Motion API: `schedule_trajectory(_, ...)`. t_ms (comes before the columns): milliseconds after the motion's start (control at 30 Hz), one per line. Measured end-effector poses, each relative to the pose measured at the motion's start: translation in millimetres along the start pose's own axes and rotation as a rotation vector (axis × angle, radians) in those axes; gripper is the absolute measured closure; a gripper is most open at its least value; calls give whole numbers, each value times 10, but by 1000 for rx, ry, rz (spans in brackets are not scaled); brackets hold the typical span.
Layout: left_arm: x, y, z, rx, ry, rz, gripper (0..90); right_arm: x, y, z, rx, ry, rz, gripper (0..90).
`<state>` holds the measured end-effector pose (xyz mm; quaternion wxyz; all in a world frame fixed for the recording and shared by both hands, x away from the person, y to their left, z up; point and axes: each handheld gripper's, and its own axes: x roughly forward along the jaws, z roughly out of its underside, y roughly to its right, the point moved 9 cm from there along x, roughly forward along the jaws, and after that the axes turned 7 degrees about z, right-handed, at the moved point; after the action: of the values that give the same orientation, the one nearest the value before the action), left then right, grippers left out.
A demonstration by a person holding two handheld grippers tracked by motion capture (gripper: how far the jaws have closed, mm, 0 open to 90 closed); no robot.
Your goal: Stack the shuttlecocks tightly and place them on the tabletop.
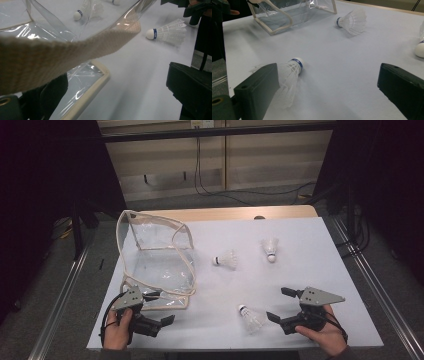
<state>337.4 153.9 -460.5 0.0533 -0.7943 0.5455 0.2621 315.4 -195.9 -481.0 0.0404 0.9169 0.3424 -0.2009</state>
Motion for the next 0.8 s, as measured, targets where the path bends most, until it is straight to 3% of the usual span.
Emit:
schedule_trajectory(267,0,0,0,1,2,2,38,72,-39,17,-29,-30,-18,47)
schedule_trajectory(800,2,1,2,-3,-1,2,38,118,-97,16,-69,-42,-36,116)
